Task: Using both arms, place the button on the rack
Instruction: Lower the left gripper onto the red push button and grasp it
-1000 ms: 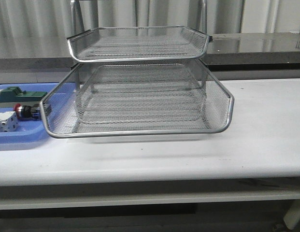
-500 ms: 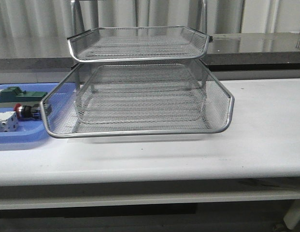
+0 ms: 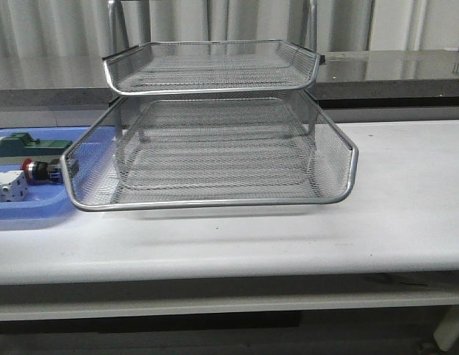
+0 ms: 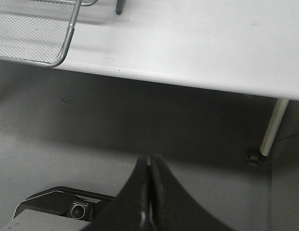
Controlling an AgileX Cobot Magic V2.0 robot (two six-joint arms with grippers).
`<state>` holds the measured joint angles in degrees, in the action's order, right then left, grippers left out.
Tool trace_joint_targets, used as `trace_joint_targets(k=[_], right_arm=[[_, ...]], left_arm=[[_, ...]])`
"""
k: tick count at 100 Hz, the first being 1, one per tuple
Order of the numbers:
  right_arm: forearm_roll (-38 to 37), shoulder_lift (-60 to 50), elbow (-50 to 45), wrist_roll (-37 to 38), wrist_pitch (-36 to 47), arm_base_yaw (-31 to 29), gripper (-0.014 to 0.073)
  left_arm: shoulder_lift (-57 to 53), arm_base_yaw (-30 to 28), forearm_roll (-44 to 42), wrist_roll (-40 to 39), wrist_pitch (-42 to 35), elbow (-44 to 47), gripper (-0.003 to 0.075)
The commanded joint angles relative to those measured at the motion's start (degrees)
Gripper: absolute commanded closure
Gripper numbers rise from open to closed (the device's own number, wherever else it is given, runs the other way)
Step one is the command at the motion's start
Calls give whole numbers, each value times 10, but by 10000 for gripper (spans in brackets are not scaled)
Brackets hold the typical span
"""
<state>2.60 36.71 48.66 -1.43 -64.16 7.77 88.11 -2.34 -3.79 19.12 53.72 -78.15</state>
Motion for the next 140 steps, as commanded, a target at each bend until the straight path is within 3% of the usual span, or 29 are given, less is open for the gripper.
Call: trace_joint_targets(k=[1, 21, 47, 65, 140], right_arm=[[-4, 0, 19, -2, 30, -2, 661], [-4, 0, 19, -2, 30, -2, 661], [-4, 0, 19, -2, 30, -2, 661], [-4, 0, 19, -2, 30, -2, 661], [-4, 0, 19, -2, 30, -2, 661]], left_arm=[[16, 4, 17, 44, -33, -45, 80], [112, 9, 22, 63, -13, -150, 80], [236, 41, 18, 173, 12, -279, 80], [296, 61, -29, 178, 19, -340, 80], [391, 67, 10, 262, 9, -360, 80]])
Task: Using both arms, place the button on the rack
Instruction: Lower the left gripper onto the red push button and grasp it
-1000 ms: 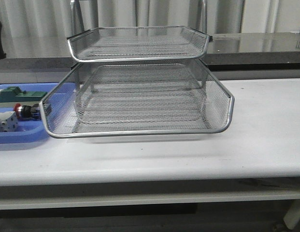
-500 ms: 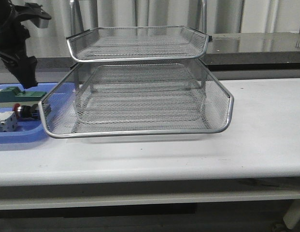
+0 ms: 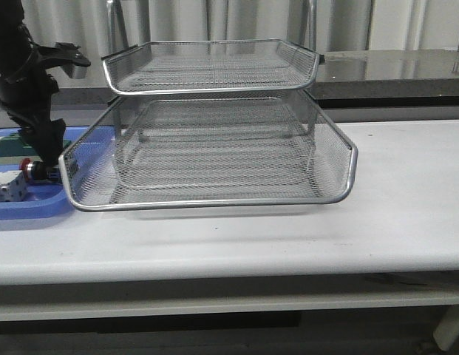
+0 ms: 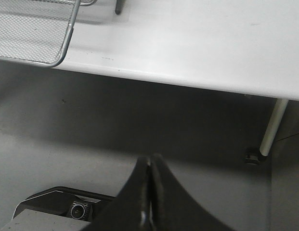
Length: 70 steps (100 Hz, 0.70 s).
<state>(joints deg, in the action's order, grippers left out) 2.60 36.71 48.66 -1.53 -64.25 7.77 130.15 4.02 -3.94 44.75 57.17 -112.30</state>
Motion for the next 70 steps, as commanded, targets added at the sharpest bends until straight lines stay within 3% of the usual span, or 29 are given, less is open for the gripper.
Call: trace_joint_targets(k=[1, 70], right_arm=[[-4, 0, 19, -1, 31, -2, 661], [-4, 0, 19, -1, 31, -2, 661]], left_arm=[[-28, 3, 12, 6, -25, -18, 80], [19, 3, 4, 22, -57, -18, 80]])
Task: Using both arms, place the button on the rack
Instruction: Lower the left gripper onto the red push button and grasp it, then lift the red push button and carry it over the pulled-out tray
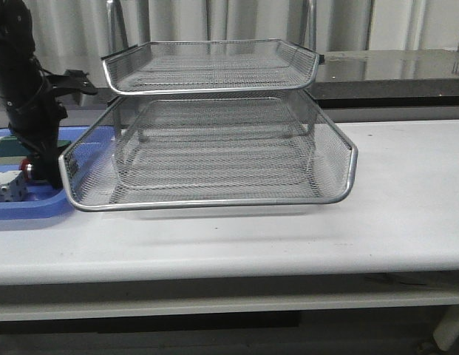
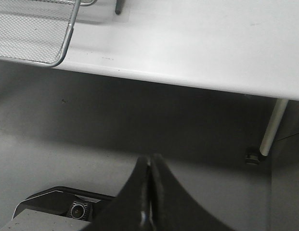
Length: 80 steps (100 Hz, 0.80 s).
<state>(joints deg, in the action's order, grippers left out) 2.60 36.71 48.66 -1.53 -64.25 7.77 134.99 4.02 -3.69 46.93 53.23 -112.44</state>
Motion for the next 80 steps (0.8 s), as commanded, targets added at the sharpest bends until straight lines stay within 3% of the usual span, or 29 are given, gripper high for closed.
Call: trace_joint_targets(k=[1, 24, 33, 65, 77, 80], right_arm=[[-4, 0, 19, -1, 31, -2, 661], [-4, 0, 19, -1, 32, -2, 661], [-4, 0, 19, -1, 32, -2, 661], [-4, 0, 19, -1, 32, -2, 661], [-4, 0, 19, -1, 32, -2, 661], [-4, 0, 19, -1, 32, -2, 661]], left_arm=[[-27, 3, 2, 0, -17, -17, 80], [-20, 3, 2, 0, -17, -17, 83], [-20, 3, 2, 0, -17, -17, 122], [-20, 3, -9, 0, -17, -17, 616], [-20, 3, -14, -1, 7, -33, 741], [-20, 3, -14, -1, 17, -40, 741]])
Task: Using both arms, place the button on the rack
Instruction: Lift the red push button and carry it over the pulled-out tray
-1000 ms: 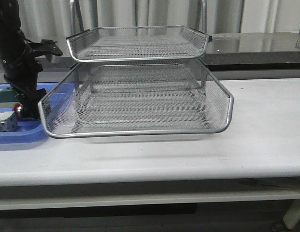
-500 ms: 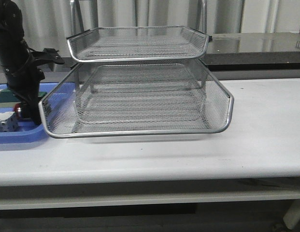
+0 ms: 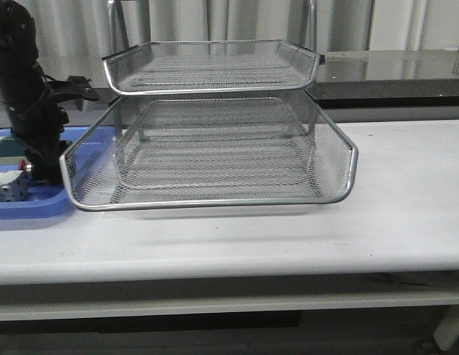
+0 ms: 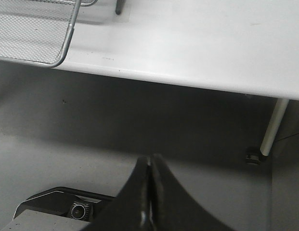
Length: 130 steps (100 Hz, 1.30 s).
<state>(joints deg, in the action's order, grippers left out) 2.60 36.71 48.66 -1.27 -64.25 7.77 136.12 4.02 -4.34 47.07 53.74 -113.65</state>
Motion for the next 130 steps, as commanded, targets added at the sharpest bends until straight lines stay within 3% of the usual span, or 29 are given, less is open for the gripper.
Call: trace_joint_targets(k=[1, 39, 102, 130], right_arm=[[-4, 0, 19, -3, 32, -2, 661], [-4, 0, 19, -3, 32, -2, 661], [-4, 0, 19, -3, 32, -2, 661], [-4, 0, 19, -3, 32, -2, 661]], left_arm=[[-31, 3, -8, -3, 15, -30, 741], [-33, 2, -8, -39, 193, -196, 741], [-210, 10, -21, -168, 193, -209, 741], [-324, 62, -17, -183, 193, -162, 741]])
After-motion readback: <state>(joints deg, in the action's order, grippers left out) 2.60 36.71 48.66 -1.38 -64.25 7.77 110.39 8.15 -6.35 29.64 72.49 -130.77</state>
